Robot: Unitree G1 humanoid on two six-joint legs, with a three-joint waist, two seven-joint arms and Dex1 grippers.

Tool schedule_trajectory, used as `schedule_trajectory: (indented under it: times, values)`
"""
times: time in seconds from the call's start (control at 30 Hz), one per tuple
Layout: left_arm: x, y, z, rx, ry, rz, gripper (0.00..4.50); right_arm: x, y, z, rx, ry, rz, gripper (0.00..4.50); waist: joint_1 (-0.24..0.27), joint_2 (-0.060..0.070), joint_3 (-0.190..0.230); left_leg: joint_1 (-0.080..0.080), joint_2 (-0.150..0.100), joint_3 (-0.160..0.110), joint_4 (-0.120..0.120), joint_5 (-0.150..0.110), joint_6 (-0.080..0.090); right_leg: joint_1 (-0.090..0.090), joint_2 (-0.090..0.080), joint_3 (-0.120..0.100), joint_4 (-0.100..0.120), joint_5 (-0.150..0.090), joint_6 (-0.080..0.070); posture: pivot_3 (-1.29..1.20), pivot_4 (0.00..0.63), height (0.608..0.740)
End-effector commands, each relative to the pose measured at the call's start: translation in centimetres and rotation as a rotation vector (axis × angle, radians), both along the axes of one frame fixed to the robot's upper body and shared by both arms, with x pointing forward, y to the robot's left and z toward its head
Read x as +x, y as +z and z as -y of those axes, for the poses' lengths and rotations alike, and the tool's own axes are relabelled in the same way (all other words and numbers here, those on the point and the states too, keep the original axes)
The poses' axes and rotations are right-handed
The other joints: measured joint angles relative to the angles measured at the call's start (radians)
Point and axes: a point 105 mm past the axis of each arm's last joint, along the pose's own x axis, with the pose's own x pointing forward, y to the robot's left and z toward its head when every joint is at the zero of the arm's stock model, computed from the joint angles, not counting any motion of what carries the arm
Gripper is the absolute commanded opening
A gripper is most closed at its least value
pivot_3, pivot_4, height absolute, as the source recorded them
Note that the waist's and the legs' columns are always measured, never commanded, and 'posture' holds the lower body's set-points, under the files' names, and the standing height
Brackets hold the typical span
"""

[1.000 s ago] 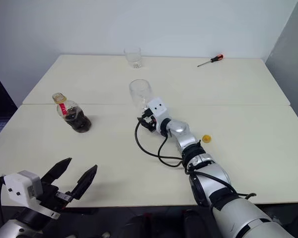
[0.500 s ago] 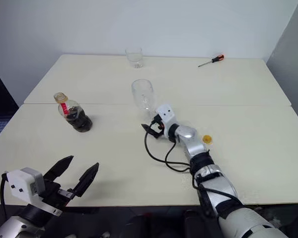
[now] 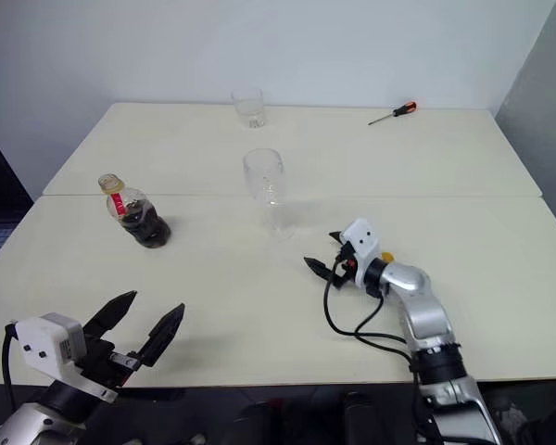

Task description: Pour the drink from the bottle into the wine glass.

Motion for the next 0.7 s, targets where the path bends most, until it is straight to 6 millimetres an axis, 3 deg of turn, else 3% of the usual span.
schedule_trajectory:
  times: [0.03,0.1,0.3,0.53,0.7]
  values:
    - [0.2,-0.2,-1.4,0.029,0.087,0.026,4.50,-3.9,3.3,-0.2,0.082,0.117,0.065,4.47,0.004,0.000,0.000,0.000,0.000,0.000,0.000,0.000,0.000,0.000,0.000,0.000,0.000,0.000,0.000,0.00,0.150,0.740]
    - [0.7,-0.6,-2.0,0.032,0.136,0.035,4.50,-5.7,4.0,0.1,0.093,0.148,0.076,4.47,0.012,-0.001,0.000,0.000,0.000,0.000,0.000,0.000,0.000,0.000,0.000,0.000,-0.001,0.000,0.001,0.00,0.150,0.740]
    - [2.7,-0.8,-3.3,0.049,0.206,0.077,4.50,-8.5,5.5,0.1,0.122,0.191,0.083,4.47,0.017,-0.002,0.000,0.000,0.000,0.000,0.001,0.000,0.000,0.001,0.000,-0.001,-0.001,-0.003,0.005,0.00,0.150,0.740]
    - [5.4,-1.3,-4.4,0.093,0.226,0.104,4.50,-9.0,6.1,0.2,0.127,0.152,0.087,4.47,0.018,-0.003,-0.001,0.000,0.000,0.000,0.001,0.000,0.000,0.001,0.000,-0.001,-0.001,-0.001,0.003,0.00,0.150,0.740]
    - [8.1,-0.3,-5.6,0.097,0.285,0.160,4.50,-9.1,6.6,0.2,0.133,0.130,0.101,4.47,0.020,-0.004,-0.001,0.000,-0.001,-0.001,0.001,0.000,0.000,0.002,0.000,-0.002,0.000,-0.001,0.002,0.00,0.150,0.740]
